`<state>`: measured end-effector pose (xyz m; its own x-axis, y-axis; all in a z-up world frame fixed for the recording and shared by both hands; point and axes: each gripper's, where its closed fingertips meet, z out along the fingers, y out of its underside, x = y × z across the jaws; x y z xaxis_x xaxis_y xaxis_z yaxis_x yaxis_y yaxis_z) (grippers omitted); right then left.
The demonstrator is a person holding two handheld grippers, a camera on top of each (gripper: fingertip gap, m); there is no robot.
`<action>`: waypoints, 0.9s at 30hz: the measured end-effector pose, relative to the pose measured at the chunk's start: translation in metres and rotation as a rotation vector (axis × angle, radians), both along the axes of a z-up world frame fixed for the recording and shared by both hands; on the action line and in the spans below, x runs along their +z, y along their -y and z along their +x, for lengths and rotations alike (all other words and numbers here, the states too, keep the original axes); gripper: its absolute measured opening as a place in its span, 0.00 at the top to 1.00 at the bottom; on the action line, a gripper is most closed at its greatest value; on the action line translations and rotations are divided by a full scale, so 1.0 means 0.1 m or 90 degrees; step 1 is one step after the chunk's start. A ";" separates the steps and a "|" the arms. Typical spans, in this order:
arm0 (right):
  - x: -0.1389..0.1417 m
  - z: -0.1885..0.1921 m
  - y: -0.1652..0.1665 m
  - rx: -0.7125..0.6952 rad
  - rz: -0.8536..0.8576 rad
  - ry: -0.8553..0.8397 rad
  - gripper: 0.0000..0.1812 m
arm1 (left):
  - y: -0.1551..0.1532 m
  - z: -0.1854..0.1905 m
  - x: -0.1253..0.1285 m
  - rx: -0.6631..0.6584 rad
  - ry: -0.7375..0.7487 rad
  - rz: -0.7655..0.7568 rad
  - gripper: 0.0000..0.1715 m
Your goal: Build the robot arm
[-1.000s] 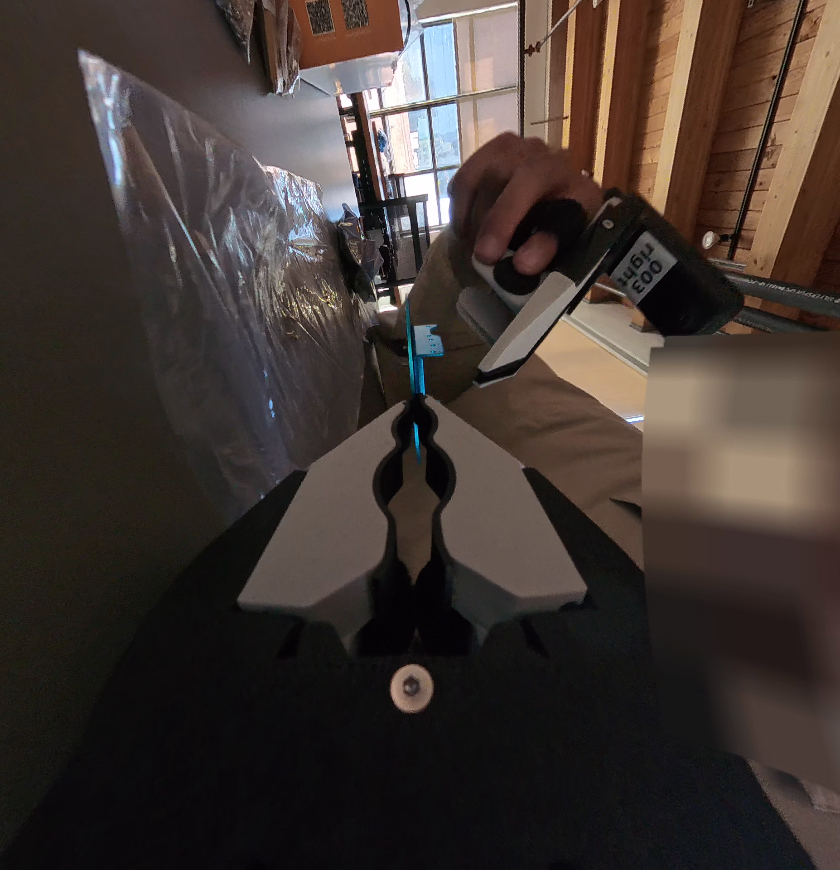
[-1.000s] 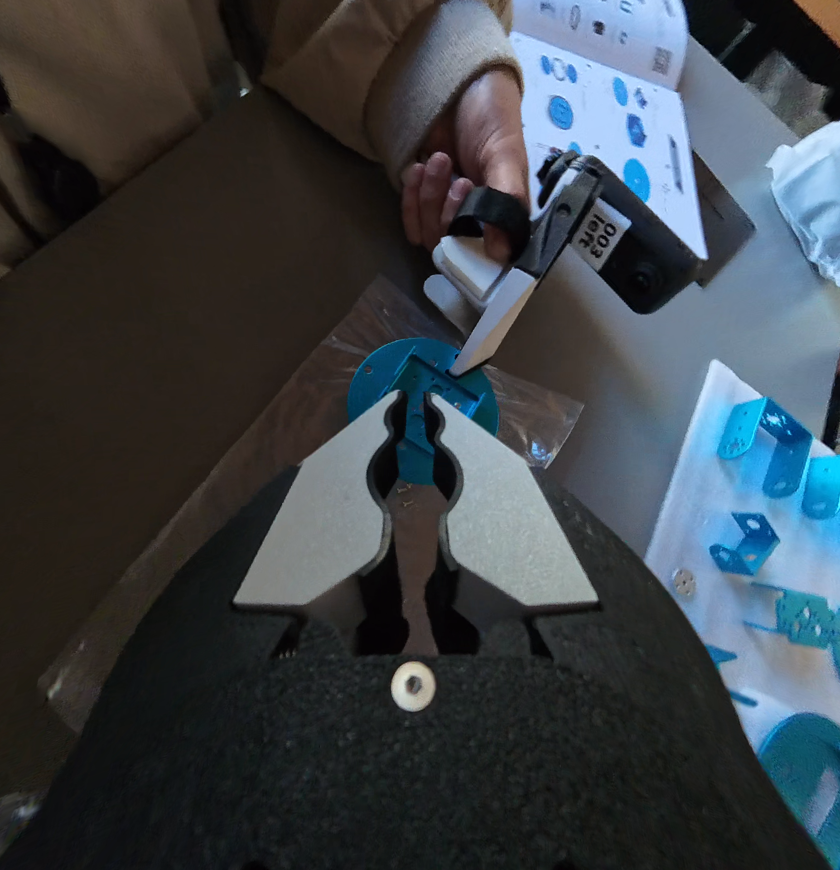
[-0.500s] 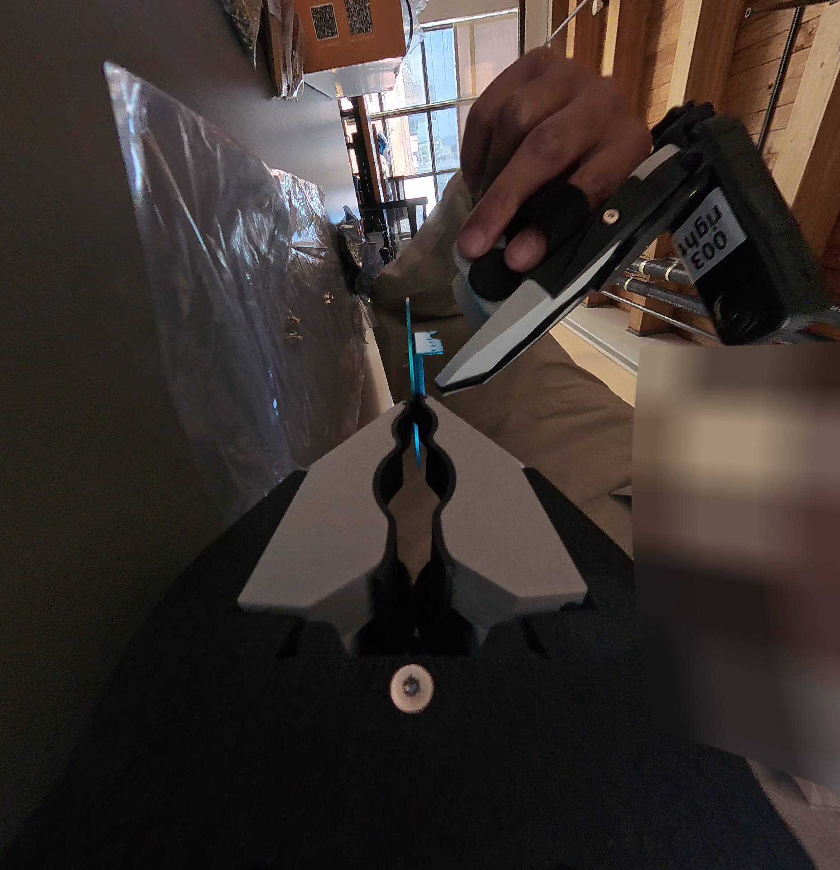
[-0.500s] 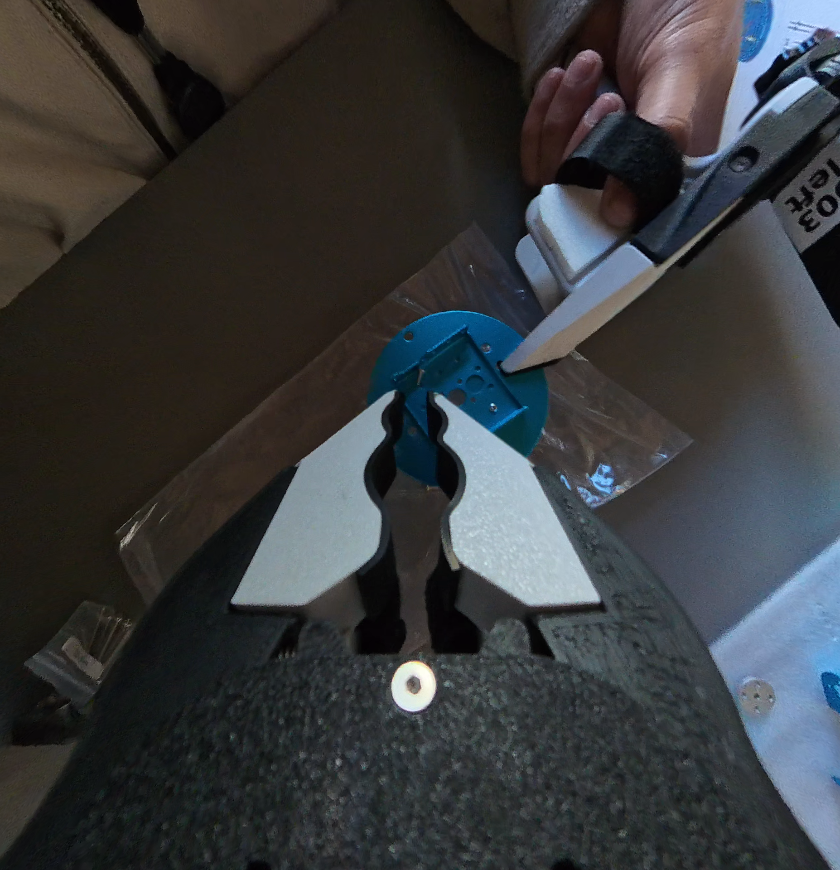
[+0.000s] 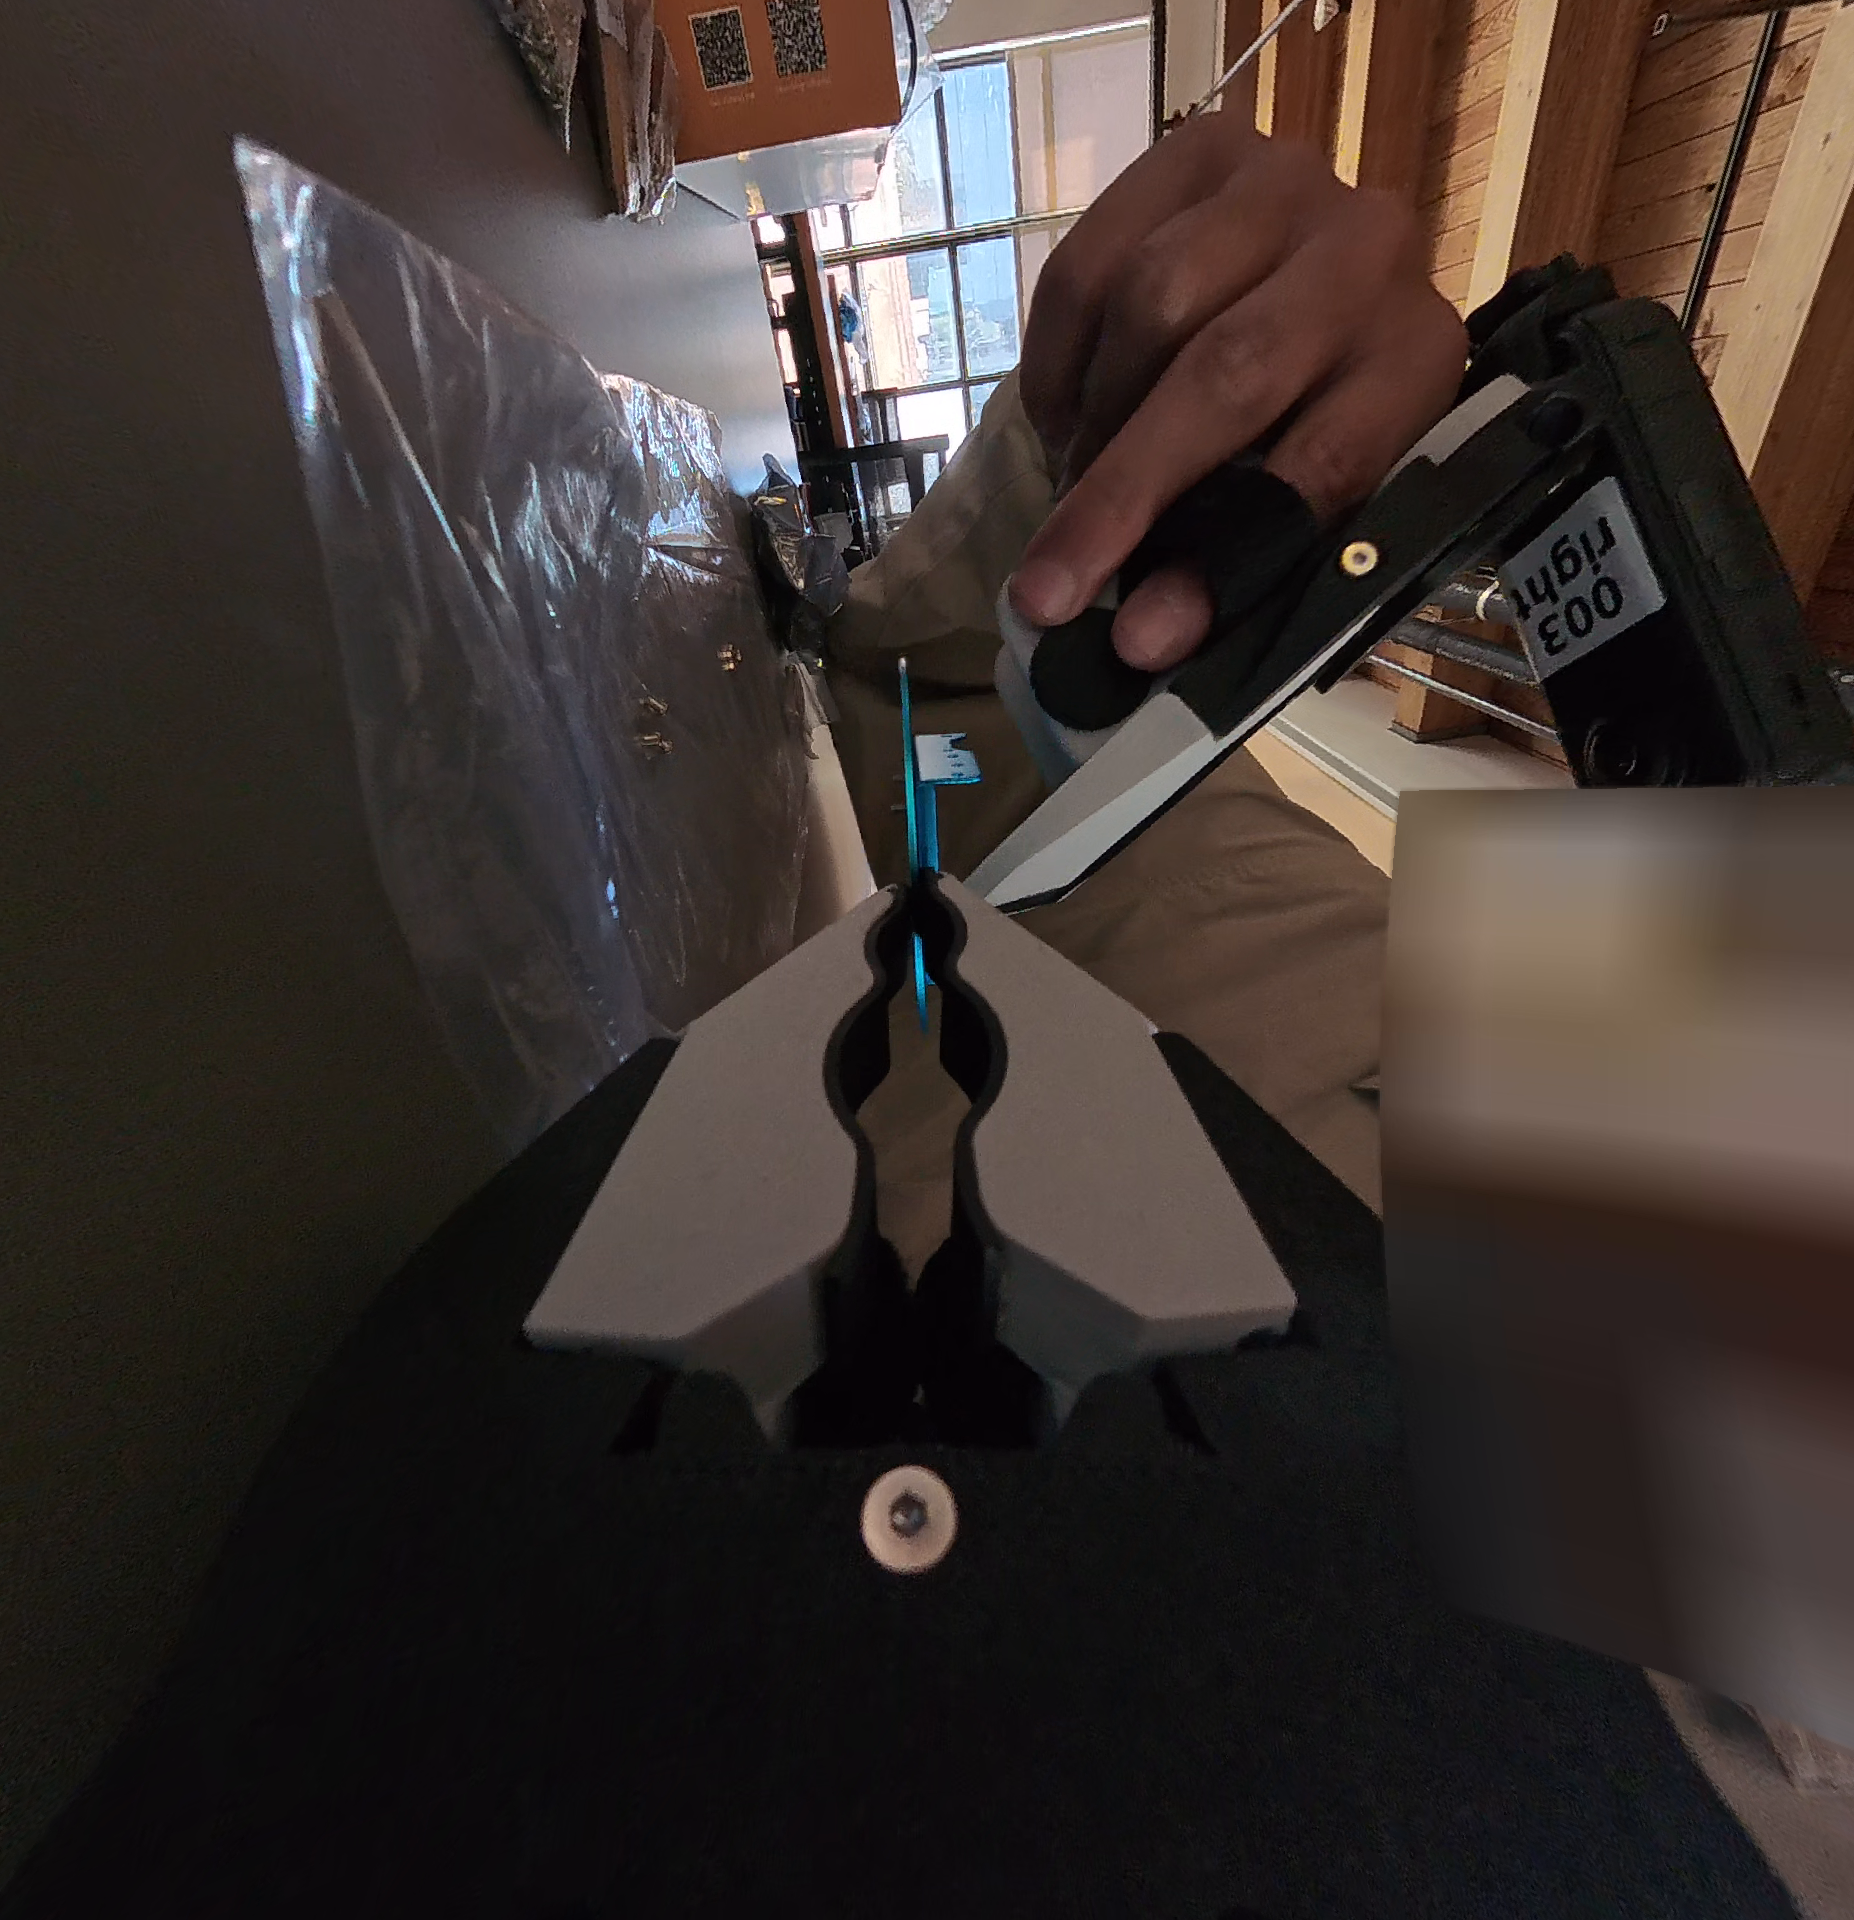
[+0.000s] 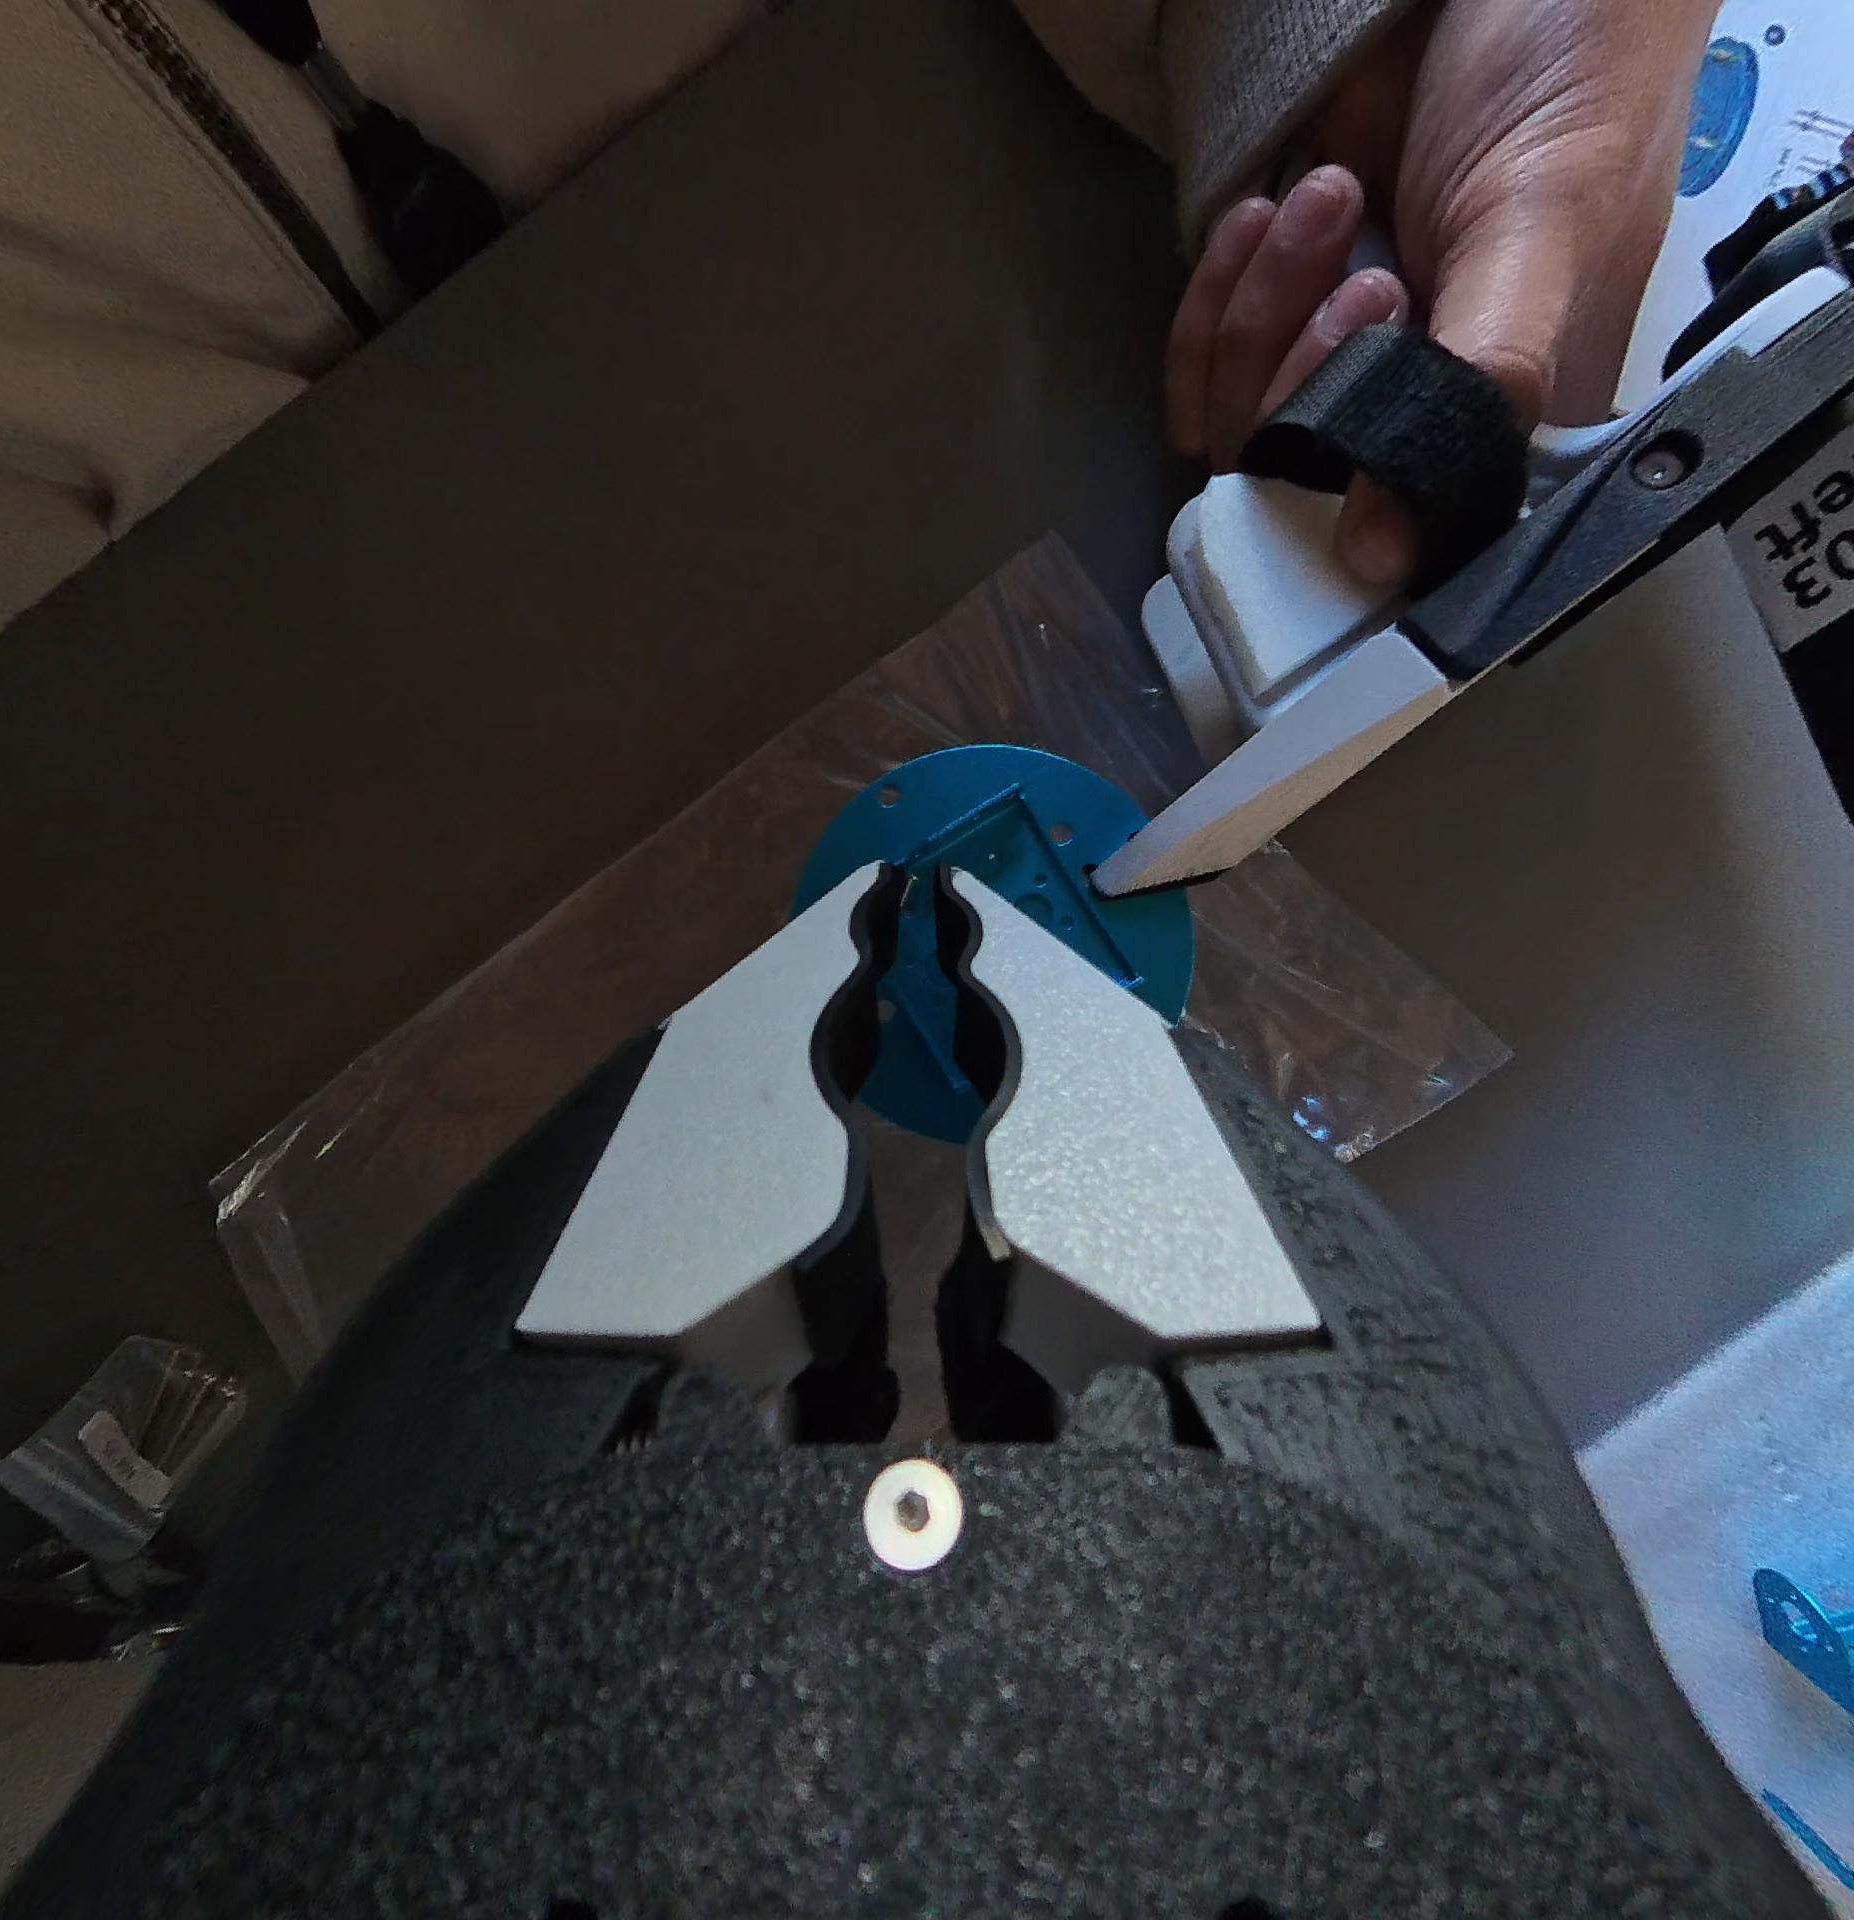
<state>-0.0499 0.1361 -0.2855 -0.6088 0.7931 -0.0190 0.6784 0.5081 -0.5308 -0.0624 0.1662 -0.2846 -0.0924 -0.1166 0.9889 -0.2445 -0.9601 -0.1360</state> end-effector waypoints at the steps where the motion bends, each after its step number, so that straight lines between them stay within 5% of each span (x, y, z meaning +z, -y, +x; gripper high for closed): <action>1: -0.01 0.00 0.00 0.001 0.001 0.002 0.97 | 0.00 0.00 0.00 0.000 -0.002 0.001 1.00; 27: -0.04 -0.07 -0.01 0.030 0.077 -0.016 0.96 | 0.00 0.00 0.00 0.002 0.001 -0.003 1.00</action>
